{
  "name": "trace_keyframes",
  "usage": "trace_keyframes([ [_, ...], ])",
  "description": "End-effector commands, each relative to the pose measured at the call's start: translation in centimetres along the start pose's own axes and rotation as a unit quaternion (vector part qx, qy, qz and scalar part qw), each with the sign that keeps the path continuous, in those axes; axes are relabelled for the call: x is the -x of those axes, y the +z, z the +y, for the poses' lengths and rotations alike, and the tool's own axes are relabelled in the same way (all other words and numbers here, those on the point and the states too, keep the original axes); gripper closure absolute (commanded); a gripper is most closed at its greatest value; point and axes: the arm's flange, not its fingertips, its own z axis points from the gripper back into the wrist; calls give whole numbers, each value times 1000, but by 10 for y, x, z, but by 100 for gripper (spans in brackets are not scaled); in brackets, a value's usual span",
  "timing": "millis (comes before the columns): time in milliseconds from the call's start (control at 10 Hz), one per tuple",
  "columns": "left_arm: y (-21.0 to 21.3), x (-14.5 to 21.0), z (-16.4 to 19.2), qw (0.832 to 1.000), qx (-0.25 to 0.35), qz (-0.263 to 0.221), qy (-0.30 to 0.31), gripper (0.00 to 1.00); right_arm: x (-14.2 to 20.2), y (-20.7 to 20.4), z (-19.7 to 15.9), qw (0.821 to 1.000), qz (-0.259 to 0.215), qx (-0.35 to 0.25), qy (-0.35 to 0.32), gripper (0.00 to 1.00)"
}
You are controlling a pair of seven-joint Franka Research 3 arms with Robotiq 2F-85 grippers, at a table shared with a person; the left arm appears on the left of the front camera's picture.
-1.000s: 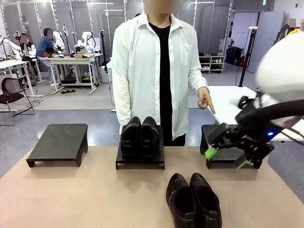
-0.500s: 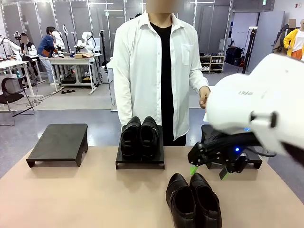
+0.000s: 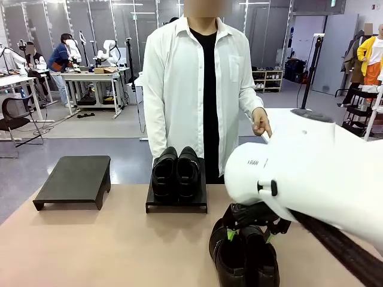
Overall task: Place the shoes on the stand as instructed by the person.
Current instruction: Pick up another pair of Shoes and place it on the Shoes Stand indicated by the person.
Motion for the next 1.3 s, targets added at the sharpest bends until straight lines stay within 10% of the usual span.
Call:
trace_keyframes([
  [0,2,-3,-2,1000,9,-4,-8,0,13,-24,-3,1000,0,10,-13,0],
  [600,2,-3,-2,1000,9,-4,-8,0,26,-78,4,999,19,39,15,0],
  [700,2,-3,-2,1000,9,-4,-8,0,25,-77,3,999,16,39,16,60],
  [800,2,-3,-2,1000,9,-4,-8,0,24,-74,3,999,15,39,13,60],
  [900,2,-3,-2,1000,9,-4,-8,0,24,-75,3,999,16,41,11,100],
  [1000,2,-3,-2,1000,9,-4,-8,0,26,-76,4,999,19,43,11,66],
  [1100,2,-3,-2,1000,9,-4,-8,0,26,-75,4,999,20,45,8,100],
  [1200,2,-3,-2,1000,9,-4,-8,0,24,-74,3,999,19,46,5,100],
])
